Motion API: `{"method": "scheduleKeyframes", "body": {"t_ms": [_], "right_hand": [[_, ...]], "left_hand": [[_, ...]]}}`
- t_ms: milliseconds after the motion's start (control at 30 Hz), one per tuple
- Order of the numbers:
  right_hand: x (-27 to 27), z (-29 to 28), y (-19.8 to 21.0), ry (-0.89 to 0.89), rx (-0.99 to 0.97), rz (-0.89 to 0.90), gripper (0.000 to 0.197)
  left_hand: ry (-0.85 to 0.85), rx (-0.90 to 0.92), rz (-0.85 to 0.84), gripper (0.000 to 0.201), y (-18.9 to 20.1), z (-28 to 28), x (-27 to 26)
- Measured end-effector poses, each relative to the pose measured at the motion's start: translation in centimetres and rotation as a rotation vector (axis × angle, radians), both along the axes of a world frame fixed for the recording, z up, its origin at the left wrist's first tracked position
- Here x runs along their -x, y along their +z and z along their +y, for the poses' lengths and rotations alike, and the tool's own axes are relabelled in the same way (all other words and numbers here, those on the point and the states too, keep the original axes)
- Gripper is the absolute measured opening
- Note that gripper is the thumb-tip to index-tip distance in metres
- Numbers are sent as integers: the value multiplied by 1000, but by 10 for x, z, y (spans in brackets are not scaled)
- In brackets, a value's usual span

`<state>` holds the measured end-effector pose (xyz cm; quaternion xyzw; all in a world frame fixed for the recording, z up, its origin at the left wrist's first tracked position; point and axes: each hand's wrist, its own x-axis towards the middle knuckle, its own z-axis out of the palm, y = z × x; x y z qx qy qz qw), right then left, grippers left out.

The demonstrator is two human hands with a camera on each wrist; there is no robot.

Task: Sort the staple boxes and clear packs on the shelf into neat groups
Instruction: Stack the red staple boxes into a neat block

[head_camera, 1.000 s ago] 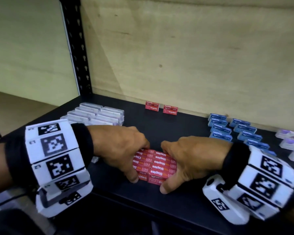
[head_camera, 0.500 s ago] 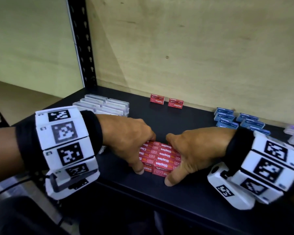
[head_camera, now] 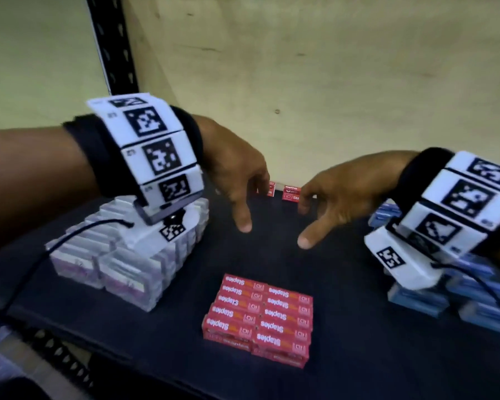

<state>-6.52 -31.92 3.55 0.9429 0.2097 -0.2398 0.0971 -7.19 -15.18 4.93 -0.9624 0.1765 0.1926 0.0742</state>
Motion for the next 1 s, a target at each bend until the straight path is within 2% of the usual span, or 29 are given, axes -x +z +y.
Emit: {"method": "scheduleKeyframes", "body": {"t_ms": [133, 267, 433, 533, 633, 767, 900, 1000], "right_hand": [[-48, 3, -1, -1, 6, -146, 60], [-80, 9, -10, 26, 97, -225, 53], [-109, 15, -17, 25, 85, -191, 43], [-116, 17, -19, 38, 73, -153, 32], [-119, 19, -22, 38, 91, -140, 33], [-119, 18, -28, 36, 108, -161, 28], [-107, 13, -25, 54, 106, -197, 26], [-88, 7, -21, 47, 84, -206, 25]], "left_hand": [[4, -70, -124, 71, -6, -3, -50], [7, -97, -154, 63, -15, -7, -93], [-52, -101, -81, 52, -22, -8, -123], [-7, -53, 17, 42, -27, -7, -134], [22, -13, -1, 38, -34, -7, -138], [-45, -80, 11, 28, -34, -12, -135], [-25, -21, -71, 31, -32, -10, -123], [-76, -8, 18, 26, -23, -9, -107]]}}
